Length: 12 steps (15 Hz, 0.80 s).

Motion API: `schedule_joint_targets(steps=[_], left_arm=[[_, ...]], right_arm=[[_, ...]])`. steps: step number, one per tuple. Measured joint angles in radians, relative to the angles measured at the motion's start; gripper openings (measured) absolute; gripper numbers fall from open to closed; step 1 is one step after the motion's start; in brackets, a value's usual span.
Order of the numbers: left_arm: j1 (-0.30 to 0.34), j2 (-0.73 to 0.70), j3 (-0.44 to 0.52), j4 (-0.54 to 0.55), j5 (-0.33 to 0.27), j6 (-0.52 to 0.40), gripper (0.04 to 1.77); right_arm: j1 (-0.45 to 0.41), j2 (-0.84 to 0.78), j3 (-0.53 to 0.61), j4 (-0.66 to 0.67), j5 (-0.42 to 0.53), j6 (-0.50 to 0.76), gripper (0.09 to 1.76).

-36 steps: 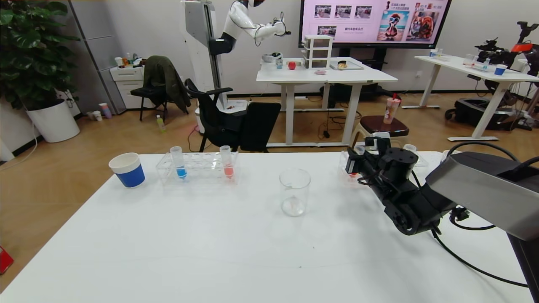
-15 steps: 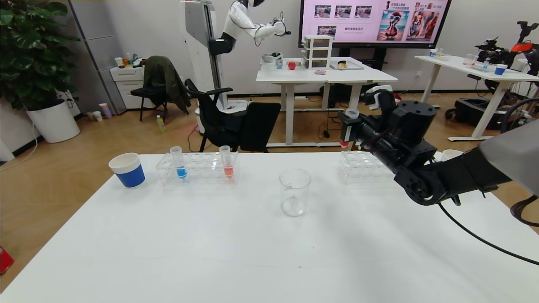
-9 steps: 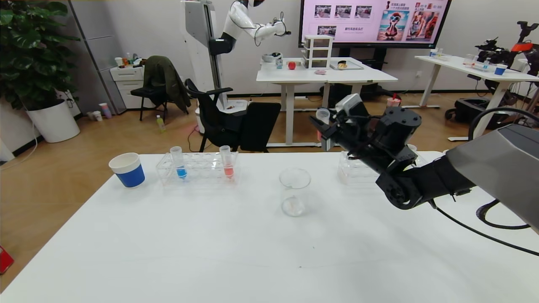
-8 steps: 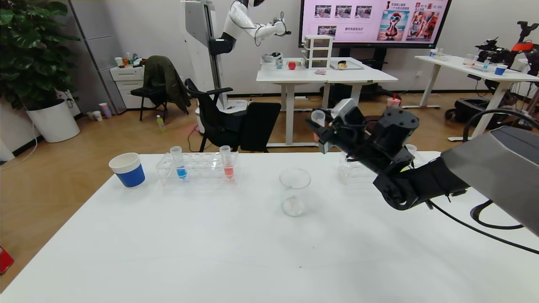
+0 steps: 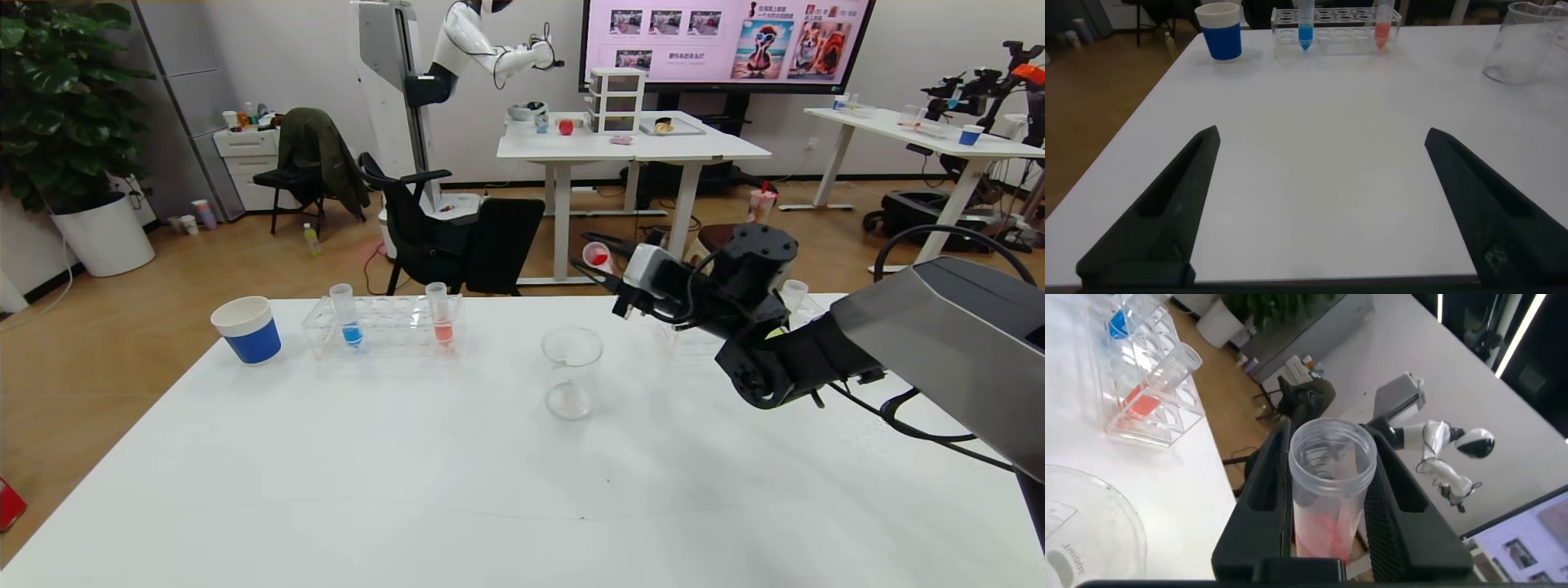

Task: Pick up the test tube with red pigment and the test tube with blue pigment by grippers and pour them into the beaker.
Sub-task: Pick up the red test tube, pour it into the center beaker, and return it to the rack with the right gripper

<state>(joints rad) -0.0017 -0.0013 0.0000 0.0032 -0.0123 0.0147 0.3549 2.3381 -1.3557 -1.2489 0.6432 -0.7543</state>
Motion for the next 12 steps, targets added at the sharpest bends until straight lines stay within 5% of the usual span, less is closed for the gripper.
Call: schedule_joint_targets(steps=[12], left_arm=[[0.000,0.000,0.000,0.000,0.000,0.000,1.75]], right_arm=[[-0.050,0.142,-0.173,0.004,0.211,-0.386,0.51]])
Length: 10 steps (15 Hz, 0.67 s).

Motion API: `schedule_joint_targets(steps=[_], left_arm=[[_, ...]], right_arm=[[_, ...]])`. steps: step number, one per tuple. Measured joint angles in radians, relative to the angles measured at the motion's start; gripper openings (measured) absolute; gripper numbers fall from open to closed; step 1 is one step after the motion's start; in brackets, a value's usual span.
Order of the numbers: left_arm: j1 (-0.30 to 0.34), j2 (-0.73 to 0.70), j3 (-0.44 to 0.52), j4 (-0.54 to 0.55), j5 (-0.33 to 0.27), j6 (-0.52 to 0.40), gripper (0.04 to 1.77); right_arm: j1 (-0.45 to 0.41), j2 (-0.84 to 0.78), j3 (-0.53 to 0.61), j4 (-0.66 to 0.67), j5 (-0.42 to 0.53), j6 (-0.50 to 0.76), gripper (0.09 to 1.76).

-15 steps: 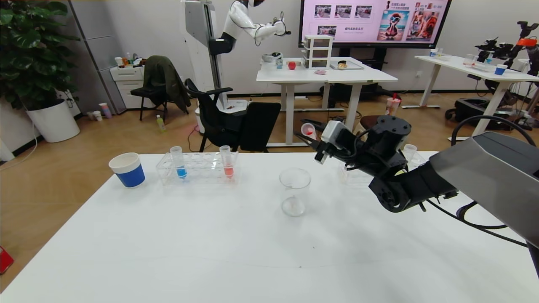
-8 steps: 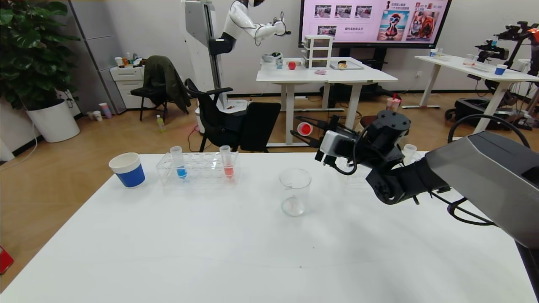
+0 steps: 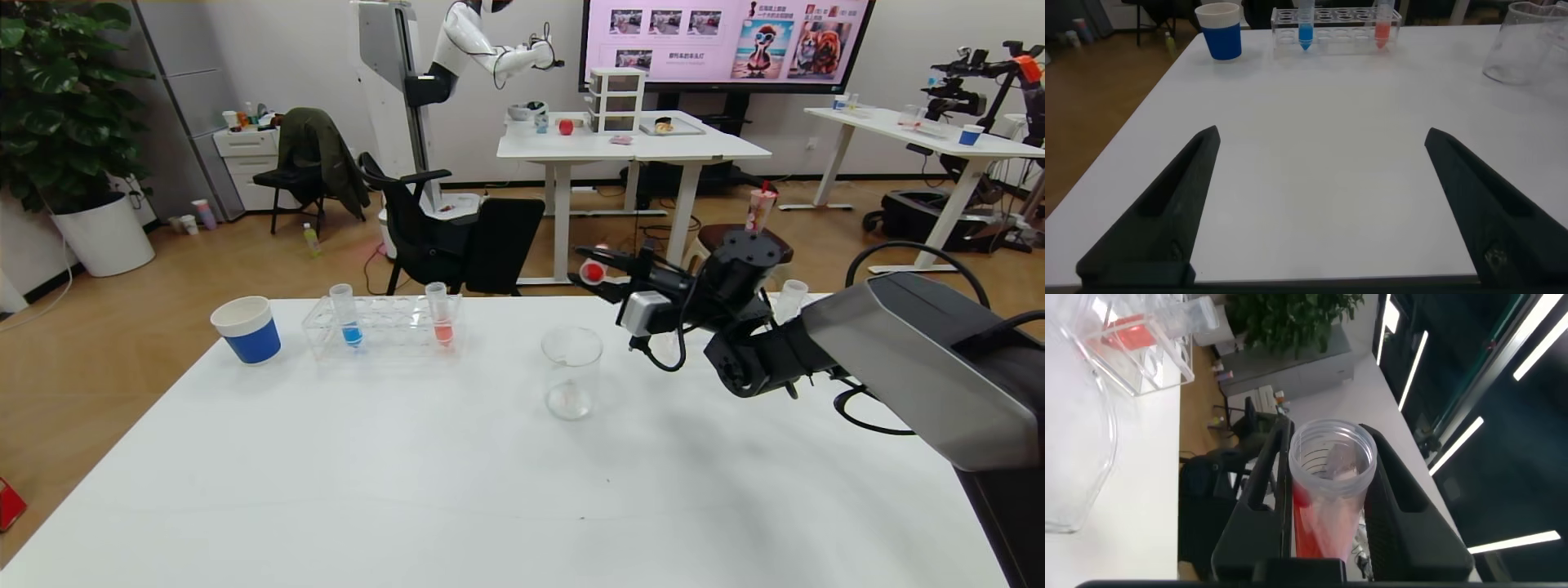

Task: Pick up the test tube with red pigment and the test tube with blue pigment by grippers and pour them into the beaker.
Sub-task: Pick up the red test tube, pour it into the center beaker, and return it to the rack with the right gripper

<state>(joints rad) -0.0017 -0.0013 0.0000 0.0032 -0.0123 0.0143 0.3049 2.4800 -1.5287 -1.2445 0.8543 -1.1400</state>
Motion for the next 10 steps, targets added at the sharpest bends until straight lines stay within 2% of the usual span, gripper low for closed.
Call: schedule_joint_targets(steps=[2,10], left_arm=[[0.000,0.000,0.000,0.000,0.000,0.000,1.75],[0.000,0.000,0.000,0.000,0.000,0.000,1.75]], right_arm=[[-0.001,0.016,-0.004,0.001,0.005,-0.068,0.51],[0.017,0.044,-0.010,-0.003,0.005,-0.199,0.51]])
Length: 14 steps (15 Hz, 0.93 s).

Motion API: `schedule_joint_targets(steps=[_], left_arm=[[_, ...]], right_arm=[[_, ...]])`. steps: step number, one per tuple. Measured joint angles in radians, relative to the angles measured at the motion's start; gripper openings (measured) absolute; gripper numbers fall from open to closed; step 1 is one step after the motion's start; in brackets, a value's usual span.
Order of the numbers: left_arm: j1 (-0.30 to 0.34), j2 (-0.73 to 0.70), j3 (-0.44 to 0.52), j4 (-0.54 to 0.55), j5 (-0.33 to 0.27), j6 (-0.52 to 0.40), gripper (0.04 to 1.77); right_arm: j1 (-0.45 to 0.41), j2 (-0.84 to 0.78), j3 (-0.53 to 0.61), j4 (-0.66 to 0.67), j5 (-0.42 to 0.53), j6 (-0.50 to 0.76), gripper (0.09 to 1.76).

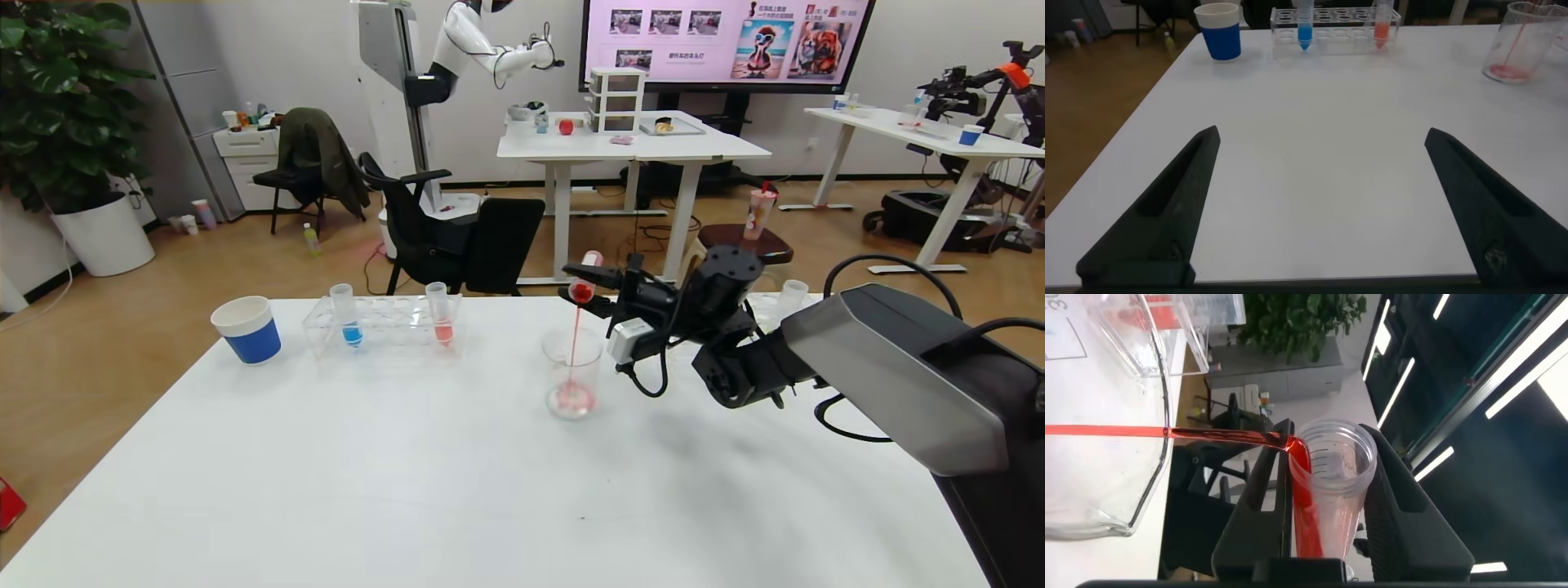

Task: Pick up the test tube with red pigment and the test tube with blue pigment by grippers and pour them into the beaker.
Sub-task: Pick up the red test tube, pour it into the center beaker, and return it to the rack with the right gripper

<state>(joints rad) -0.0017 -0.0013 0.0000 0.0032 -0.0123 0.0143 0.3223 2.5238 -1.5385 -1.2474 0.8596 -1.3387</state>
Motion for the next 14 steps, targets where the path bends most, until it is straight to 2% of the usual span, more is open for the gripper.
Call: schedule_joint_targets(steps=[14], left_arm=[[0.000,0.000,0.000,0.000,0.000,0.000,1.75]], right_arm=[[0.013,0.007,0.033,-0.003,-0.001,-0.306,0.51]])
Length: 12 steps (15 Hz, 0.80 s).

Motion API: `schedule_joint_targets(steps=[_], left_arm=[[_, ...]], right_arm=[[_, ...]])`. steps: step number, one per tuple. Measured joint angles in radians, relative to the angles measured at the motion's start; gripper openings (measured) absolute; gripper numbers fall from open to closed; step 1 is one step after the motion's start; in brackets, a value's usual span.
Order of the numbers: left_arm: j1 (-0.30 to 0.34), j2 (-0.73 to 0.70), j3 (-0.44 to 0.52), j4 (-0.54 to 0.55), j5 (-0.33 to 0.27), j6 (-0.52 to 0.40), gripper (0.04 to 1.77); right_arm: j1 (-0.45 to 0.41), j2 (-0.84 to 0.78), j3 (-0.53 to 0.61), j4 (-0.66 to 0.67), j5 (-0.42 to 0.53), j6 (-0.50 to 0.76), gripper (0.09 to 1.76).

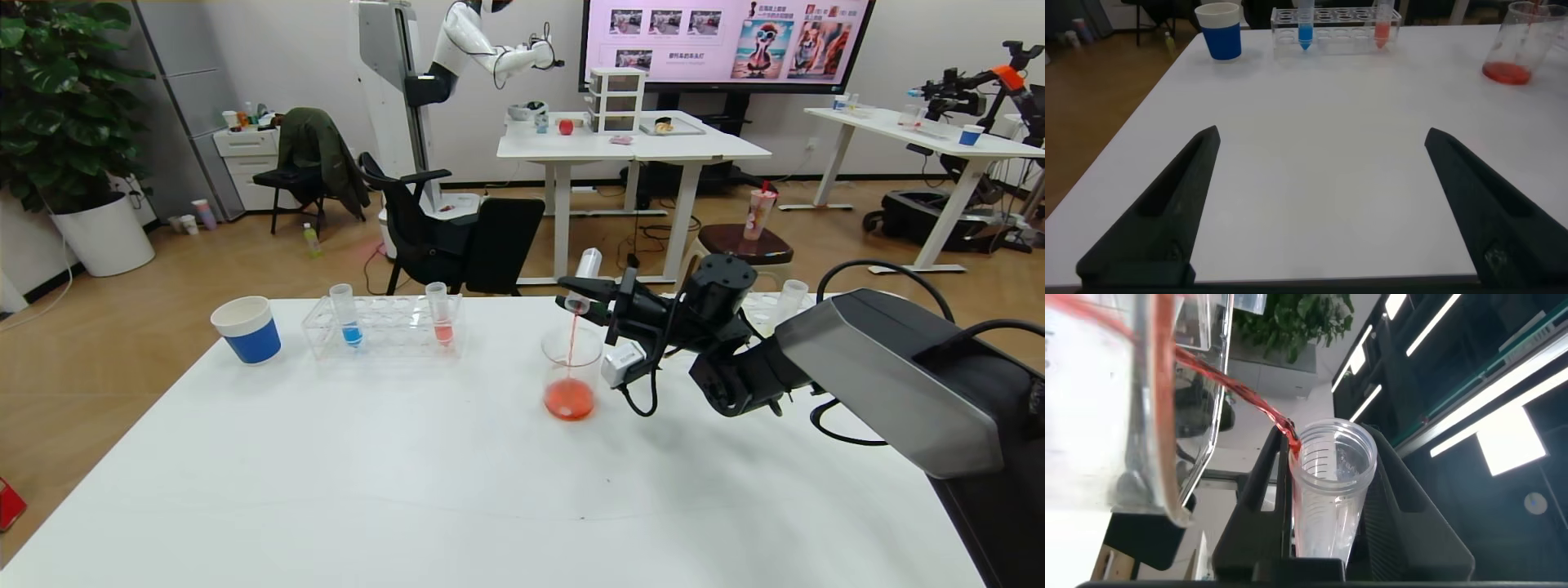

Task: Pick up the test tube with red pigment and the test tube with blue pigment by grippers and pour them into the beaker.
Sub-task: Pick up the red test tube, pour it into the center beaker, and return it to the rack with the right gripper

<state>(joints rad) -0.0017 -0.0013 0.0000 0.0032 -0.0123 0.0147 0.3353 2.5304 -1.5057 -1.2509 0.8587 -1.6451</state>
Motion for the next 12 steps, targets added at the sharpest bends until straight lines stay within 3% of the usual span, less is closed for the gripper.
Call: schedule_joint_targets(steps=[7,9,12], left_arm=[[0.000,0.000,0.000,0.000,0.000,0.000,1.75],[0.000,0.000,0.000,0.000,0.000,-0.001,1.75],[0.000,0.000,0.000,0.000,0.000,0.000,1.75]], right_arm=[[0.008,0.001,0.005,-0.010,-0.002,0.007,0.51],[0.010,-0.013,0.005,-0.015,-0.014,0.113,0.51],[-0.007,-0.064,0.002,-0.061,-0.104,0.376,0.51]])
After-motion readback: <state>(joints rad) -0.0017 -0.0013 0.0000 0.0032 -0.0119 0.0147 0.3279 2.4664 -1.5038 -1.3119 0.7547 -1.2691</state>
